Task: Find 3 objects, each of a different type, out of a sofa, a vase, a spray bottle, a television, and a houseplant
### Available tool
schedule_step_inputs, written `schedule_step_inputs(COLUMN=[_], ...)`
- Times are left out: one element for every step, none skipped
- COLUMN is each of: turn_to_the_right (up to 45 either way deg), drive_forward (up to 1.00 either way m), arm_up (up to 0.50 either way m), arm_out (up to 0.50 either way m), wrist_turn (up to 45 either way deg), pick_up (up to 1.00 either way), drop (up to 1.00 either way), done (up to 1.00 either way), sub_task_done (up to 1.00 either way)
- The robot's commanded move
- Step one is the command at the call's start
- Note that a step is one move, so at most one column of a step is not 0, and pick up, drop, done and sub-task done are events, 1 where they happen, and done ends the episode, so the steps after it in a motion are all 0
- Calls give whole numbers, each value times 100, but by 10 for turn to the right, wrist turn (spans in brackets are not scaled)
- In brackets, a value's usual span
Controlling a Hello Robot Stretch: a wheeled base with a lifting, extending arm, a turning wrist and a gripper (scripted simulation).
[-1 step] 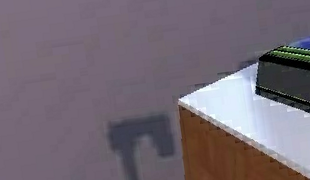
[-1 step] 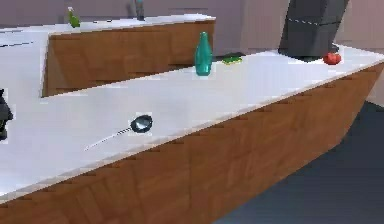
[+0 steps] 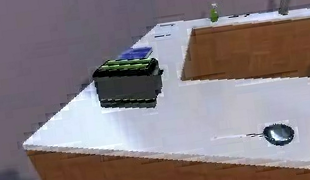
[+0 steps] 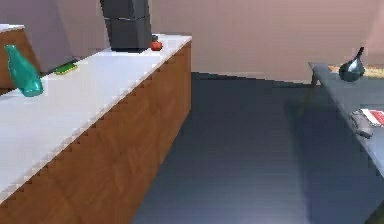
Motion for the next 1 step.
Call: schedule_step_inputs(turn_to_the_right=[450], drive_forward=[0], arm_up=[0], arm_out=[0], wrist_turn=[0], pick_up=[0], drop=[0], done=[0], sub_task_done=[0])
